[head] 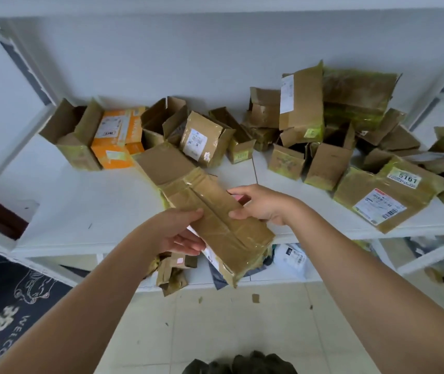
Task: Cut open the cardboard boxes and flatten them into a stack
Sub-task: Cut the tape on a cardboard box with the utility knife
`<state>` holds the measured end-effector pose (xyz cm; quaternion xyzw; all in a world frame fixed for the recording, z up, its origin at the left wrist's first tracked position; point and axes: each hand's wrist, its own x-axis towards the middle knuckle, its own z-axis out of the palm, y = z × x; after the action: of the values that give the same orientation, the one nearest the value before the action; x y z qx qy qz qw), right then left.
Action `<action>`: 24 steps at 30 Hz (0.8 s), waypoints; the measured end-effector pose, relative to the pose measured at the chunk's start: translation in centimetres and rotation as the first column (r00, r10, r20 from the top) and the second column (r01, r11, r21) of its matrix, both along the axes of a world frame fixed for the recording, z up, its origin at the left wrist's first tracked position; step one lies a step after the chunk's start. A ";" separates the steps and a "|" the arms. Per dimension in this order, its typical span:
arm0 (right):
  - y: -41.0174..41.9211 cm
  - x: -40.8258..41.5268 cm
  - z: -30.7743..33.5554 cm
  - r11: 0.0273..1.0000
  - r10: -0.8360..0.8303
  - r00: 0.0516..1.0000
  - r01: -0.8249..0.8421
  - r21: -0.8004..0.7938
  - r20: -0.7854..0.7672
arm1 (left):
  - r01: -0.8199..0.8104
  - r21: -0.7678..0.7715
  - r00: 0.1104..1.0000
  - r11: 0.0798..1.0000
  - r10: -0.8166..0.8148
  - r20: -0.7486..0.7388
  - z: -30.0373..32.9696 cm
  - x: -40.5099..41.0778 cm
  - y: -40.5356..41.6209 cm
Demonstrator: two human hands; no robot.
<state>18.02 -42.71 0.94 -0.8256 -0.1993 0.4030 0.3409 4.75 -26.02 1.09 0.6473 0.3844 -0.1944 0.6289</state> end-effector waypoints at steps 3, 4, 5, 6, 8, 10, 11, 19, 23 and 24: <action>1.1 -0.5 -0.6 0.995 0.094 0.995 -0.095 -0.027 -0.039 | 0.038 0.093 0.998 0.995 -0.034 -0.049 -0.5 -1.1 0.4; 1.5 -0.6 -1.0 0.990 0.129 0.991 -0.130 -0.044 -0.030 | 0.037 0.120 0.998 0.992 -0.029 -0.063 -1.0 -1.3 0.3; 1.9 -0.7 -1.5 0.986 0.158 0.987 -0.158 -0.059 -0.014 | 0.025 0.142 0.997 0.990 -0.014 -0.074 -1.6 -1.5 0.1; 2.2 -0.6 -2.2 0.983 0.173 0.985 -0.173 -0.062 -0.008 | 0.006 0.160 0.997 0.987 0.007 -0.080 -2.2 -1.5 -0.2; 2.7 -0.2 -3.0 0.985 0.169 0.985 -0.170 -0.031 -0.037 | -0.052 0.193 0.995 0.980 0.067 -0.072 -3.2 -1.2 -0.8; 3.2 0.8 -3.5 0.982 0.191 0.982 -0.191 -0.003 -0.001 | -0.155 0.171 0.987 0.973 0.161 -0.023 -3.9 -0.4 -1.4; 3.3 1.5 -3.7 0.980 0.197 0.979 -0.197 -0.002 0.042 | -0.216 0.134 0.976 0.967 0.216 0.015 -4.1 0.1 -1.8; 1.2 9.4 -6.5 0.986 0.060 0.992 -0.042 0.163 -0.108 | -0.427 0.094 0.904 0.899 0.423 0.067 -4.7 5.0 -3.3; 1.5 13.3 -11.1 0.978 0.202 0.907 -0.166 -0.127 0.370 | -0.471 0.098 0.882 0.877 0.465 0.078 -5.6 5.6 -3.2; 1.7 13.7 -11.9 0.963 0.257 0.875 -0.195 -0.188 0.410 | -0.481 0.088 0.876 0.872 0.475 0.082 -5.8 5.6 -3.2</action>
<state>31.70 -40.99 -10.99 -0.8869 -0.3360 0.2610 0.1800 10.38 -29.22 -4.69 0.5700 0.5239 0.0066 0.6329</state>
